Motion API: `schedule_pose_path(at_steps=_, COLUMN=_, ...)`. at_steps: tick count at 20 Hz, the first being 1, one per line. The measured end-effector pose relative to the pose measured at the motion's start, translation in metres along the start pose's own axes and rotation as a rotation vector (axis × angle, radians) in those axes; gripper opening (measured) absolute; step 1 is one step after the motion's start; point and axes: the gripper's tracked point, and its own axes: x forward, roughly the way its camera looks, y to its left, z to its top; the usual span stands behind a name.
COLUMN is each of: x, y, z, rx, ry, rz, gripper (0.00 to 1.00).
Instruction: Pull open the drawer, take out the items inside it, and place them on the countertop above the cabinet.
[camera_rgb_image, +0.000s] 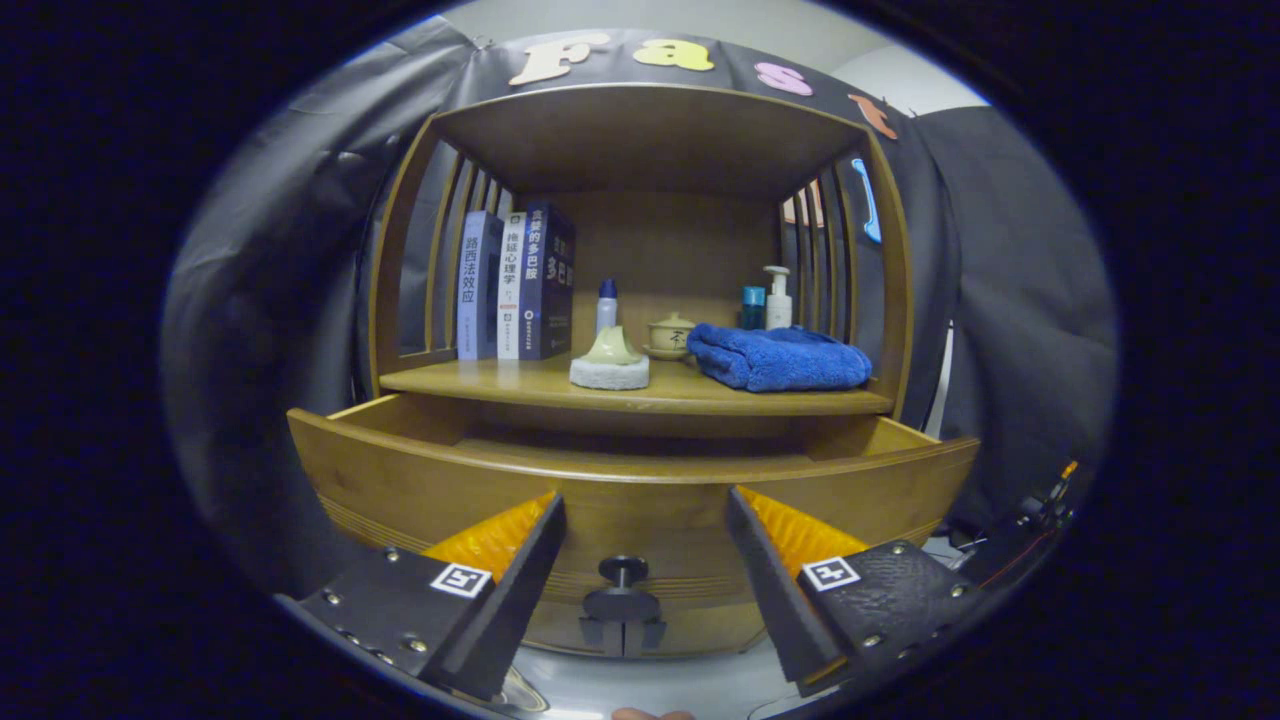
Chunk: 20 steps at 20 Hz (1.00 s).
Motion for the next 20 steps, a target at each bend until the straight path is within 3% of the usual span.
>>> schedule_pose_path(at_steps=20, x=0.059, y=0.006, z=0.007, rx=-0.009, ry=0.01, rz=-0.004, gripper=0.98)
